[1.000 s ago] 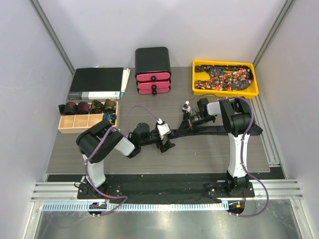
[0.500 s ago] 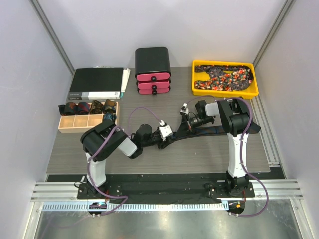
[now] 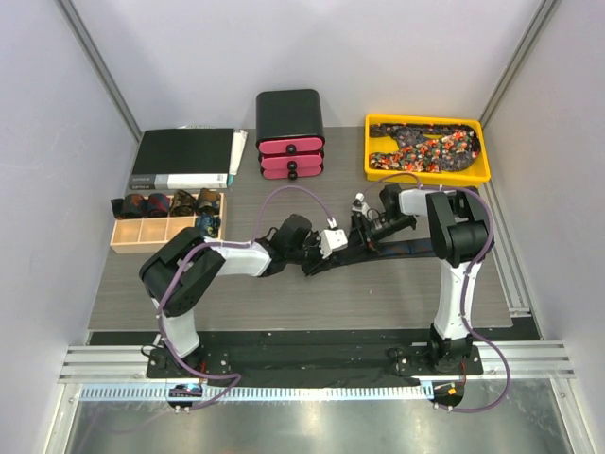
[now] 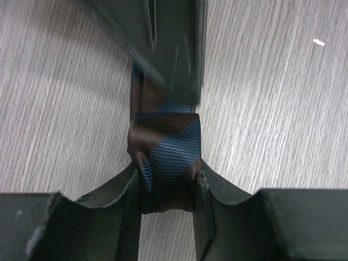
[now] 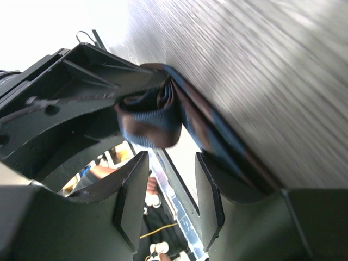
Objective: Roll the ties
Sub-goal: Roll the tie at the center of the board.
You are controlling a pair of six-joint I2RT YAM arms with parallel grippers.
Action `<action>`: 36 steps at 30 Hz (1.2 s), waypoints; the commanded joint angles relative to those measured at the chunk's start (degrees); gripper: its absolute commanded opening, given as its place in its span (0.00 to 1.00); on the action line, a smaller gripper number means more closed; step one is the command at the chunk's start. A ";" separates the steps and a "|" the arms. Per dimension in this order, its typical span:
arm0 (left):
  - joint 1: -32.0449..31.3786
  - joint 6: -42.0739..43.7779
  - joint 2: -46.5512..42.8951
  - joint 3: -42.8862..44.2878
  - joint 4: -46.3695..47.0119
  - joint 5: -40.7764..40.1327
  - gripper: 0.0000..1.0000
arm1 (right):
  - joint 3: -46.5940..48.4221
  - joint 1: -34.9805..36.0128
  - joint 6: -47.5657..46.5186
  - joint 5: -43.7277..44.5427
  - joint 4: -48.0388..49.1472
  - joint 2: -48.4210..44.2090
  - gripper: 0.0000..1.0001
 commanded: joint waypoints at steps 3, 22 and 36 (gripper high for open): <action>-0.36 2.41 0.96 4.07 -21.05 -4.14 0.20 | -0.76 0.00 0.06 0.04 0.45 -4.60 0.46; -0.72 0.21 5.52 16.37 -39.69 -1.59 0.20 | -2.25 1.85 11.74 -0.75 16.35 -3.71 0.44; -1.15 -0.40 7.55 18.49 -40.48 -4.14 0.24 | -8.06 4.66 22.83 -2.34 28.42 -5.30 0.48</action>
